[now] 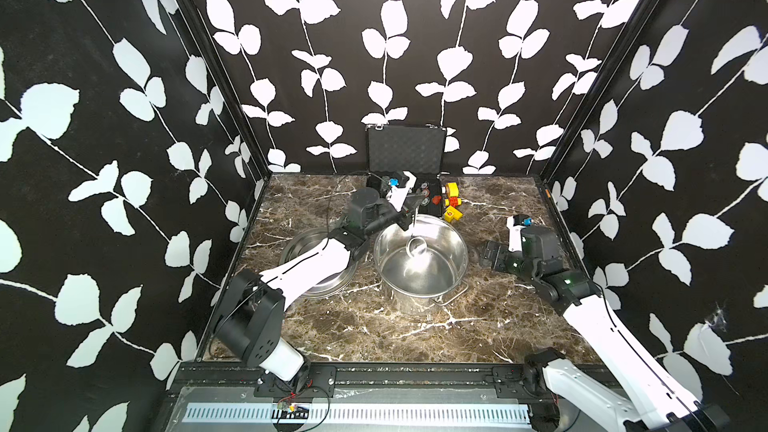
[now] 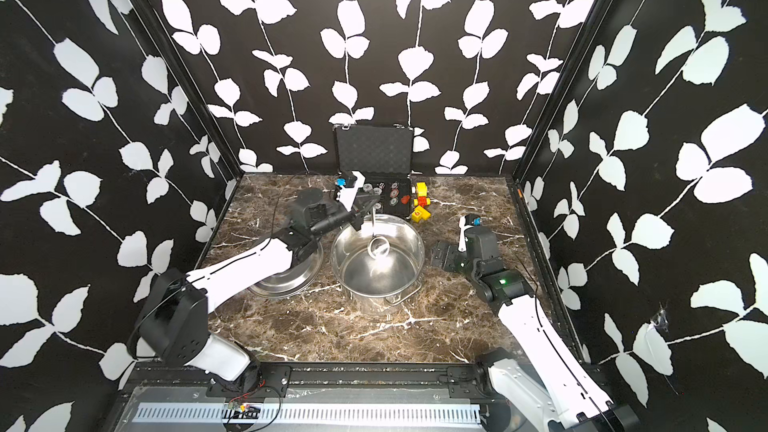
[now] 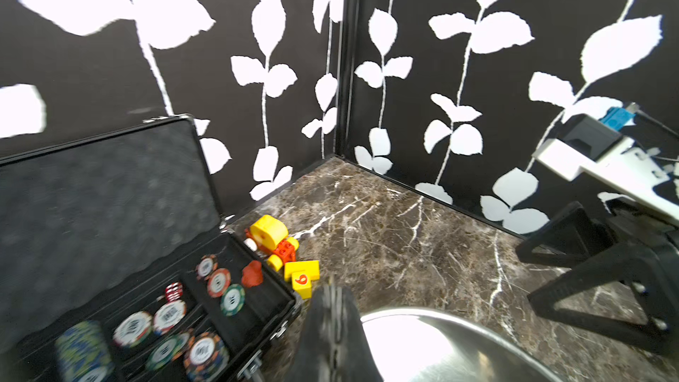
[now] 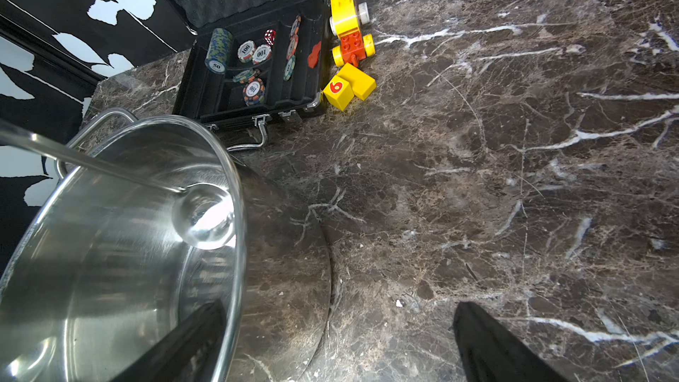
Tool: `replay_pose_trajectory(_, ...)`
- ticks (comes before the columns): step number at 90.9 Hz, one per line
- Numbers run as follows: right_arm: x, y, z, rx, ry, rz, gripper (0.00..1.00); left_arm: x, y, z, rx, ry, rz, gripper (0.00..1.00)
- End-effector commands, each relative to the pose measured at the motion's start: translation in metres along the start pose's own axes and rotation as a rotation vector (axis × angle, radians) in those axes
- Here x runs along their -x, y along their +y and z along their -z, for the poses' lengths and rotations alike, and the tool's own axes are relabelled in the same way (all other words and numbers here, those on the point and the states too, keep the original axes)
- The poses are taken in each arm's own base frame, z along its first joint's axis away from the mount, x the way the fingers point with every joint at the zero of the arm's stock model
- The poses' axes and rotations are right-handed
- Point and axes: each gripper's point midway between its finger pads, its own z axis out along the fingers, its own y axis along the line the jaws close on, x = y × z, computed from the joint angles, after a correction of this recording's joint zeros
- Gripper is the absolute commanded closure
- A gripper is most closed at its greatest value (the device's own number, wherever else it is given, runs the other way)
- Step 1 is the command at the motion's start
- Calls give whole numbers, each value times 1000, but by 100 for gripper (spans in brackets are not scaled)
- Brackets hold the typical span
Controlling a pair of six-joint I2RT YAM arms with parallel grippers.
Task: Stir the soup with a spoon
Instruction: Stir the soup in the pan with a stick.
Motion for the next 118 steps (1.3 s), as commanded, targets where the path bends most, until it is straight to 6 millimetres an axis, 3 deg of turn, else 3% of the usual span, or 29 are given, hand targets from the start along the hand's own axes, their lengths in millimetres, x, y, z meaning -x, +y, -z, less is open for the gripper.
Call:
replay_pose_trajectory(1,7,0,6,-9,-37,16,1,17,-28,-12,-109,-20,-55,100)
replay_pose_trajectory(15,5,-3,6,-19,-37,16,1,17,-78,-33,-232,4,-138,100)
replay_pose_trajectory(35,4,-4,6,-25,-35,17,1,6,-123,-42,-339,41,-182,100)
replay_pose_trajectory(51,2,-5,6,-27,-34,17,1,-4,-151,-29,-397,92,-247,100)
replay_pose_trajectory(70,1,-5,4,-22,-35,13,1,-27,-183,3,-475,150,-310,100)
replay_pose_trajectory(84,2,-4,3,-18,-35,9,1,-34,-190,24,-485,161,-313,100)
replay_pose_trajectory(96,3,-2,3,-8,-33,6,1,-29,-187,41,-453,139,-301,100)
replay_pose_trajectory(118,5,-1,5,-9,-39,5,1,-28,-160,67,-309,113,-275,100)
